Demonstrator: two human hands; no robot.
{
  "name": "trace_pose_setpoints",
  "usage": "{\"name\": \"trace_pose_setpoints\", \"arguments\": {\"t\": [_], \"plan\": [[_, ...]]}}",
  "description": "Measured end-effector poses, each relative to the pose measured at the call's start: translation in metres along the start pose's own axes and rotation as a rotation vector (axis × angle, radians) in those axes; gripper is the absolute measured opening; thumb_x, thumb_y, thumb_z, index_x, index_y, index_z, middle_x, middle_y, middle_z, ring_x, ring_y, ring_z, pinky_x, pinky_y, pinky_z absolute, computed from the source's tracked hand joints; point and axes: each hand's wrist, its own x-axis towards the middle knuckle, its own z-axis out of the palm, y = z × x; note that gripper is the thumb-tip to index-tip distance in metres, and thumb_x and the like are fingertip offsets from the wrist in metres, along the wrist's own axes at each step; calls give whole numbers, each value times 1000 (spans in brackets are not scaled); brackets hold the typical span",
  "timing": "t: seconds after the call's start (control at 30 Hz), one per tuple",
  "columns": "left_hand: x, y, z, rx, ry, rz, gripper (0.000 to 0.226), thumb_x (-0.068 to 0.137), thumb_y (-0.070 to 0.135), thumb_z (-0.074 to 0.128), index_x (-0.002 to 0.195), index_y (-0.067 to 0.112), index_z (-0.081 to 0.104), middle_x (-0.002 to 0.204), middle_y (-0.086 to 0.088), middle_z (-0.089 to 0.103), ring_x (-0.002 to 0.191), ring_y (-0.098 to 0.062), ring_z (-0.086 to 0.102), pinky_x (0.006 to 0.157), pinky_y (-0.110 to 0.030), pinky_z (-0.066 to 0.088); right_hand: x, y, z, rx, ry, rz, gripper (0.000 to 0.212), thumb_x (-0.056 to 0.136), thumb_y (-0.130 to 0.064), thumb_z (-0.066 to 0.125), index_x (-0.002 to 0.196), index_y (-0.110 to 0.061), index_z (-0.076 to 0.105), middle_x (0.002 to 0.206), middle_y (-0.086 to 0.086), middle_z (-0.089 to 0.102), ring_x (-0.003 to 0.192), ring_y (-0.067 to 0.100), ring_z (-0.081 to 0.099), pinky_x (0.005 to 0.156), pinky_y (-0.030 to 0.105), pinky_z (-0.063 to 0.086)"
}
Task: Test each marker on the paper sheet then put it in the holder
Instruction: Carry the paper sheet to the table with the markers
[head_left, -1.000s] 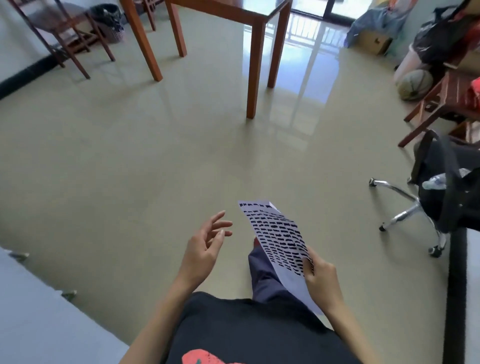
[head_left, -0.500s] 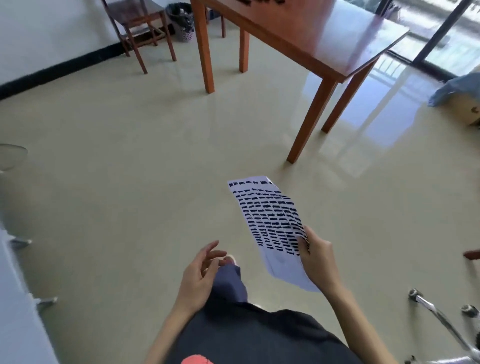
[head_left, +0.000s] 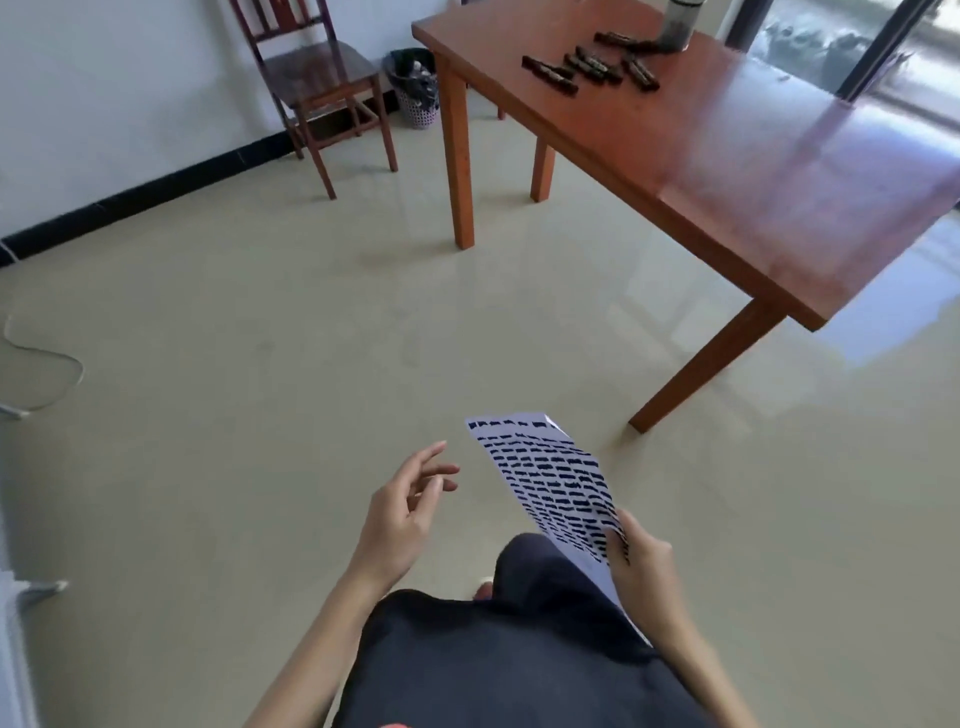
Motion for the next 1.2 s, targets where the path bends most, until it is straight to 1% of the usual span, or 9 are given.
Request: {"name": "trace_pose_setpoints", "arguments": {"t": [0.13, 0.23, 0.4, 0.6, 0.7, 0.83, 0.93, 1.03, 1.2], "plan": [[82, 17, -5, -4, -1, -1, 33, 94, 7, 46, 116, 31, 50, 105, 6, 65, 88, -7, 65, 77, -15, 48, 75, -20, 5, -5, -35, -19, 27, 90, 7, 47, 98, -12, 64, 66, -27, 59, 55, -3, 49, 55, 5, 33], [154, 19, -4, -2, 20, -14, 29, 92, 14, 47, 115, 31, 50, 104, 6, 66, 87, -6, 65, 75, -17, 49, 154, -31, 15, -31, -26, -41, 31, 88, 9, 48, 104, -12, 66, 55, -23, 55, 52, -4, 49, 54, 4, 32], [275, 39, 0, -8, 30, -70, 33, 93, -1, 44, 119, 18, 51, 103, -1, 66, 84, -6, 66, 75, -14, 49, 308, -77, 5, -21, -24, -61, 27, 90, 6, 44, 105, -5, 64, 68, -2, 60, 56, 5, 48, 56, 11, 36], [399, 88, -3, 15, -37, -33, 34, 93, -1, 44, 118, 22, 51, 101, 1, 66, 84, -8, 66, 74, -14, 49, 438, -146, -27, 42, 50, -74, 24, 93, 4, 42, 92, -10, 61, 65, -13, 52, 57, -9, 52, 54, 11, 36], [458, 106, -2, 19, -121, -19, 33, 93, -1, 44, 116, 22, 51, 101, -1, 66, 82, -7, 67, 71, -12, 49, 481, -155, -28, 35, 103, -47, 21, 93, 5, 43, 92, -6, 61, 69, -14, 55, 56, -4, 52, 55, 7, 37], [540, 129, 4, 87, -296, 26, 34, 93, 0, 44, 114, 25, 52, 102, -3, 66, 84, -7, 67, 75, -13, 49, 516, -153, -20, 18, 215, 13, 26, 92, 5, 45, 108, -2, 63, 90, 3, 68, 69, 14, 57, 58, 3, 38], [600, 150, 12, 137, -476, 64, 33, 93, 1, 44, 122, 16, 50, 104, 0, 65, 85, -5, 65, 72, -11, 48, 527, -151, -14, 16, 291, 128, 31, 89, 8, 46, 111, -5, 63, 85, -3, 67, 63, -3, 56, 57, 4, 38], [654, 182, 25, 201, -616, 161, 34, 94, 5, 44, 124, 21, 49, 104, 7, 64, 90, -5, 64, 79, -13, 49, 525, -152, -7, 37, 389, 270, 34, 89, 8, 46, 113, -8, 64, 81, -8, 63, 66, -13, 56, 58, 6, 38], [719, 220, 61, 261, -791, 281, 34, 95, 7, 43, 124, 23, 47, 105, 5, 64, 95, -11, 63, 78, -11, 47, 515, -158, 2, 115, 593, 389, 24, 94, -12, 49, 112, -13, 65, 85, 0, 71, 71, 21, 63, 61, 17, 41]]}}
